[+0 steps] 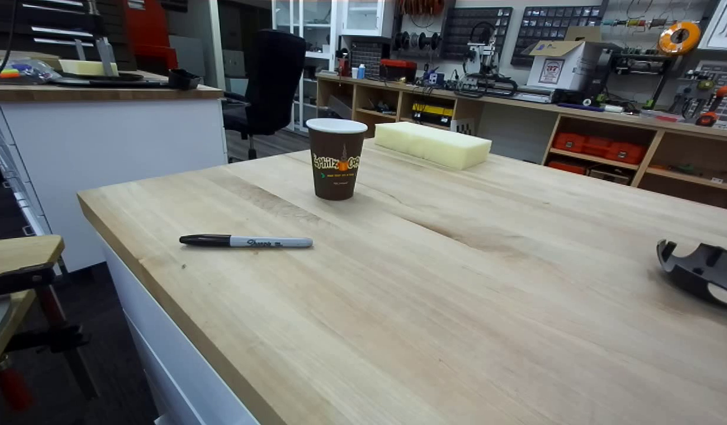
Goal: Put the pen in the cup
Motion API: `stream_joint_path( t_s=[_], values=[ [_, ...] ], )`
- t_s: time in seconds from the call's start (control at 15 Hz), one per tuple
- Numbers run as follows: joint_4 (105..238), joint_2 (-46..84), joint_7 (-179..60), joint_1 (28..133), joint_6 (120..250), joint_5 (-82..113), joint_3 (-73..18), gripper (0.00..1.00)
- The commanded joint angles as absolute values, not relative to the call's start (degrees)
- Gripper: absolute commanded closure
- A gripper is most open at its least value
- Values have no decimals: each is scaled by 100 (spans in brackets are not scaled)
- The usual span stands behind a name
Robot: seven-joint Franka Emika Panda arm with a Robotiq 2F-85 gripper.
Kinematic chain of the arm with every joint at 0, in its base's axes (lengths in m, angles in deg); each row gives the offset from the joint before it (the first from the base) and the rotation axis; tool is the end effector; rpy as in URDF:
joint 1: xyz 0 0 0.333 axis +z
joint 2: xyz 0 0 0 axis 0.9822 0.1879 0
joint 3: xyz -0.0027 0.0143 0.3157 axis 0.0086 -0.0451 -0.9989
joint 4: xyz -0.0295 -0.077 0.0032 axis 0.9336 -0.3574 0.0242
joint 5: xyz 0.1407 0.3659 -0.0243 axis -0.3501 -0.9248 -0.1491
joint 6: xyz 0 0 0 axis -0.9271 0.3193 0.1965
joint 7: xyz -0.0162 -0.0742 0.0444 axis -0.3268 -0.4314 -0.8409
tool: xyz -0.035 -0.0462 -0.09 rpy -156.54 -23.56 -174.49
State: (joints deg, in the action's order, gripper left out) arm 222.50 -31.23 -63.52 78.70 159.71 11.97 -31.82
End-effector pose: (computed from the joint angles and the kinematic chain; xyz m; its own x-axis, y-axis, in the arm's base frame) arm 0.3699 -0.0018 0.4842 0.9999 -0.0159 -0.0009 -0.0159 -0.9998 -0.0147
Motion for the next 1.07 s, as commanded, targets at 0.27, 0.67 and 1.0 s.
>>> stream_joint_path(
  t_s=[0.27,0.67,1.0],
  values=[
    [22267,-2949,-6247,7784,16129,1120,-3072,0],
    [22255,-2255,-6340,7524,16724,425,-2445,0],
    [22123,-1297,-6717,7584,17188,-452,-2186,0]
  ],
)
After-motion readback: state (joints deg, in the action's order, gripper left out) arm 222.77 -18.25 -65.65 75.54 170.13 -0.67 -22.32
